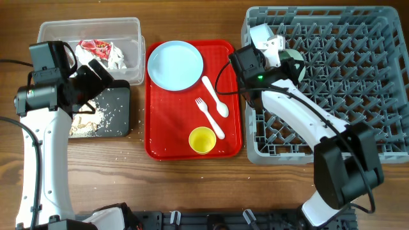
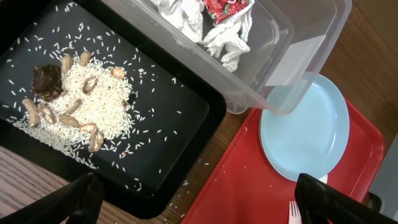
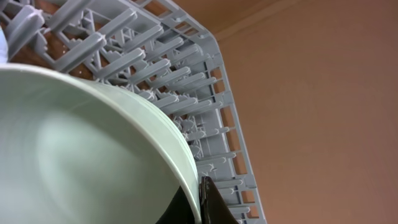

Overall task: Sort waste into correct bins and load items into the dishwasher rack
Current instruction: 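Place the light-green bowl into the rack's back corner, then grasp the light-blue plate edge with the right gripper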

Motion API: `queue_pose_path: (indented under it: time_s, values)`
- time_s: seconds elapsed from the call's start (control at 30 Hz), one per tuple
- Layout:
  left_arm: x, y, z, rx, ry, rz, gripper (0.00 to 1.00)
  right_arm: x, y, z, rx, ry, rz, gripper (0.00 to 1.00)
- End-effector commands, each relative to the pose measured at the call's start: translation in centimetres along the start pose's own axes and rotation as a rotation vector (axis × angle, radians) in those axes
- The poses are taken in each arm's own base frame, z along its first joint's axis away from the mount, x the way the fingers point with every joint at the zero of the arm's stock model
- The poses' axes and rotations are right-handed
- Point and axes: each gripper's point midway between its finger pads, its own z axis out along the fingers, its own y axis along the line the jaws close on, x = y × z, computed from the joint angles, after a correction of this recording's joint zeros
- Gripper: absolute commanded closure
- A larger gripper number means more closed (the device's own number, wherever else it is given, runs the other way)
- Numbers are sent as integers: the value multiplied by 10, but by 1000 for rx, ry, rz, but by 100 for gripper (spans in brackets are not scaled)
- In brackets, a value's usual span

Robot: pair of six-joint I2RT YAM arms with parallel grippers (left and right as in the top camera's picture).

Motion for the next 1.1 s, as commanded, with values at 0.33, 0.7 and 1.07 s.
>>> queue_pose_path:
  time_s: [0.33, 0.7, 1.07]
  values:
    - [-3, 0, -1, 3, -8, -3, 0, 2, 83, -68, -352, -113, -298, 23]
    - [-3, 0, -1, 3, -8, -3, 0, -34, 85, -103, -599, -172, -139, 2]
    - [-3, 0, -1, 3, -8, -2, 0, -121, 110, -219, -1370, -245, 436, 10]
